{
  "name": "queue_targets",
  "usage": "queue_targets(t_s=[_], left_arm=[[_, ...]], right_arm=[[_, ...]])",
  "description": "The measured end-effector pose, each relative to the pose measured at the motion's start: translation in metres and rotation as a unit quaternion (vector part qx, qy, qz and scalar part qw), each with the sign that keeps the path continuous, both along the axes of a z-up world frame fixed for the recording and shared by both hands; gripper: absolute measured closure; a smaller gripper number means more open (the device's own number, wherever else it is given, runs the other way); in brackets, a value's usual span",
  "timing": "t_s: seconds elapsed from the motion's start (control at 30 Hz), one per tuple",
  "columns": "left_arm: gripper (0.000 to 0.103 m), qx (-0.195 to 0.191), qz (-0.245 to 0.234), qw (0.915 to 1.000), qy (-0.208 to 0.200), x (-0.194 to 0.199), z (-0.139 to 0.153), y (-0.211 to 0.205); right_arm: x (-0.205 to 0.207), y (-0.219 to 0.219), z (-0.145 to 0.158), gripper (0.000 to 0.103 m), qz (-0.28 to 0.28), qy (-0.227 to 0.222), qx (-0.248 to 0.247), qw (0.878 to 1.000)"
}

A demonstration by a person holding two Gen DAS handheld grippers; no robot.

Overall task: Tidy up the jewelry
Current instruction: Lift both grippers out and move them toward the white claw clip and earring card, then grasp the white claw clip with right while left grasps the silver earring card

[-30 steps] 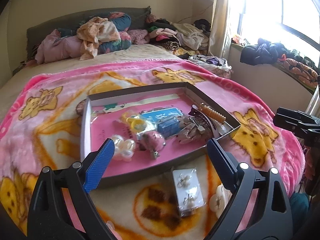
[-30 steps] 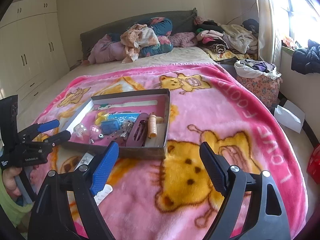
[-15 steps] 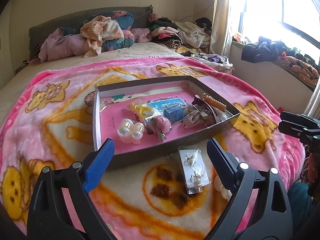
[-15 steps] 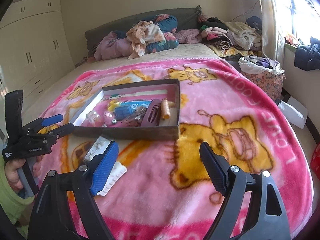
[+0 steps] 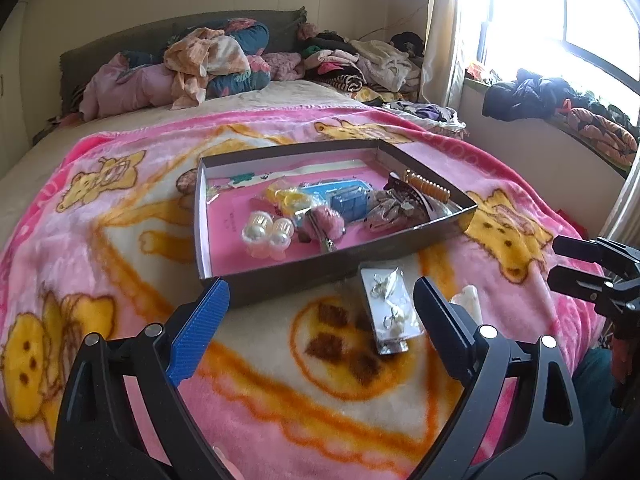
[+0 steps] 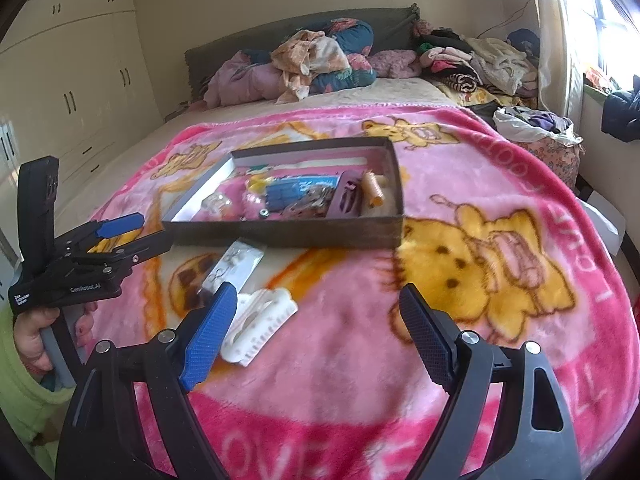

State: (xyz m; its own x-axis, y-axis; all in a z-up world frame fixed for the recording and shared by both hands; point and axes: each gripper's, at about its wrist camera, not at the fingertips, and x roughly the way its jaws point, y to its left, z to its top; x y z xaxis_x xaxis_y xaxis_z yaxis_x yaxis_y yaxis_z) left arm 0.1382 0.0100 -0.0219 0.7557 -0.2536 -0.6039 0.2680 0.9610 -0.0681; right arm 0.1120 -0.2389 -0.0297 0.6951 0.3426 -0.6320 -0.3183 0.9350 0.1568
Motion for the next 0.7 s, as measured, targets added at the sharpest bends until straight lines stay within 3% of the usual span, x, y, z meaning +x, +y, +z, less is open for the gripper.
queue_targets(t_s=[0.43, 0.7], left_arm=[[0.018, 0.004, 0.017, 0.9997, 0.018, -0.004, -0.015, 0.018], [0.018, 0.0, -0.004, 0.9992, 0.039, 0.002, -0.028, 0.012]], right_arm=[[-0.003, 0.047, -0.025, 0.022, 0.035, 0.028, -0.015, 0.999], [0.009, 0.062, -0.052, 0.023, 0.031, 0.065, -0.018, 0.997]])
